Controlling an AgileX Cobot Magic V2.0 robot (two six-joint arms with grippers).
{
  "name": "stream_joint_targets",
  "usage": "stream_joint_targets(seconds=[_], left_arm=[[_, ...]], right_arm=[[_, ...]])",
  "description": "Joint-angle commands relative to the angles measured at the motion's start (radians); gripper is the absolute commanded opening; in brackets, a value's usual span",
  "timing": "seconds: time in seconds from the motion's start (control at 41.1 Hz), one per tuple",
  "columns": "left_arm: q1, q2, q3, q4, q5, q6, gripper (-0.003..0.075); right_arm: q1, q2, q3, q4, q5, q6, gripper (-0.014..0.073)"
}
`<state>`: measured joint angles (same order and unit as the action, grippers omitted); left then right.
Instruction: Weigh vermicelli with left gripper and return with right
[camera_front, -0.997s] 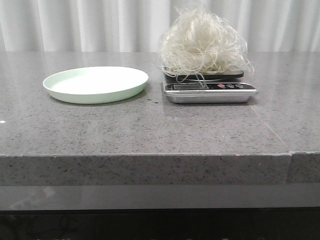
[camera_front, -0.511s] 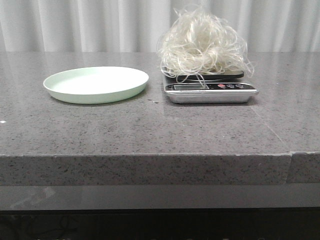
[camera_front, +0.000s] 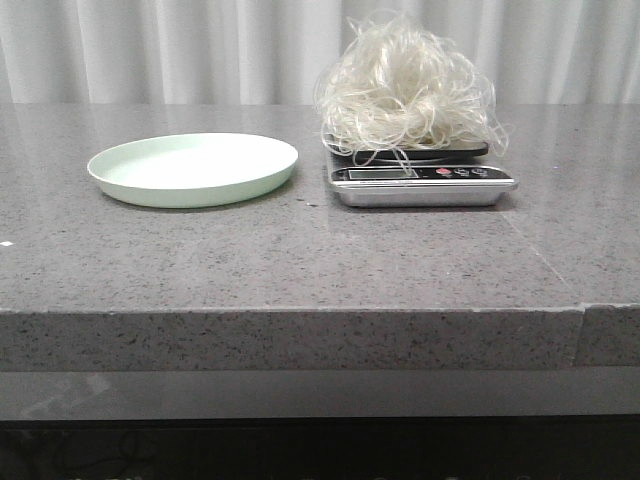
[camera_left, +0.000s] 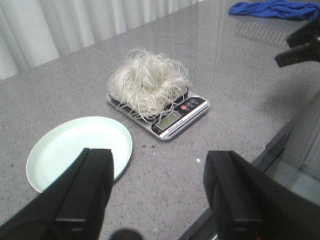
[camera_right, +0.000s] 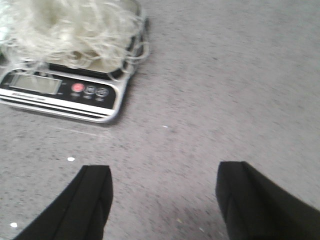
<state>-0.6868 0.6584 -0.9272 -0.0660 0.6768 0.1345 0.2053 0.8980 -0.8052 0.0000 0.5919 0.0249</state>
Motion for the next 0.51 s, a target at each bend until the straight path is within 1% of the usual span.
stream_joint_targets(seconds=[0.0,0.219,0.486], left_arm=[[-0.007,-0.022,0.004,-0.015,-0.081,-0.011,0.0460],[-0.007,-0.020,0.012,-0.015,-0.073,-0.011,0.0459],[-0.007,-0.020,0.012,-0.015,-0.073,-0.011,0.0459]], right_arm=[[0.048,0.055,-0.080,-0.010,-0.079,-0.006,0.0546],[0.128,0.246,-0.249,-0.010,-0.082,-0.006,0.0546],[0.161,0.483,-0.476,0.000,-0.080,-0.006,0.0546]])
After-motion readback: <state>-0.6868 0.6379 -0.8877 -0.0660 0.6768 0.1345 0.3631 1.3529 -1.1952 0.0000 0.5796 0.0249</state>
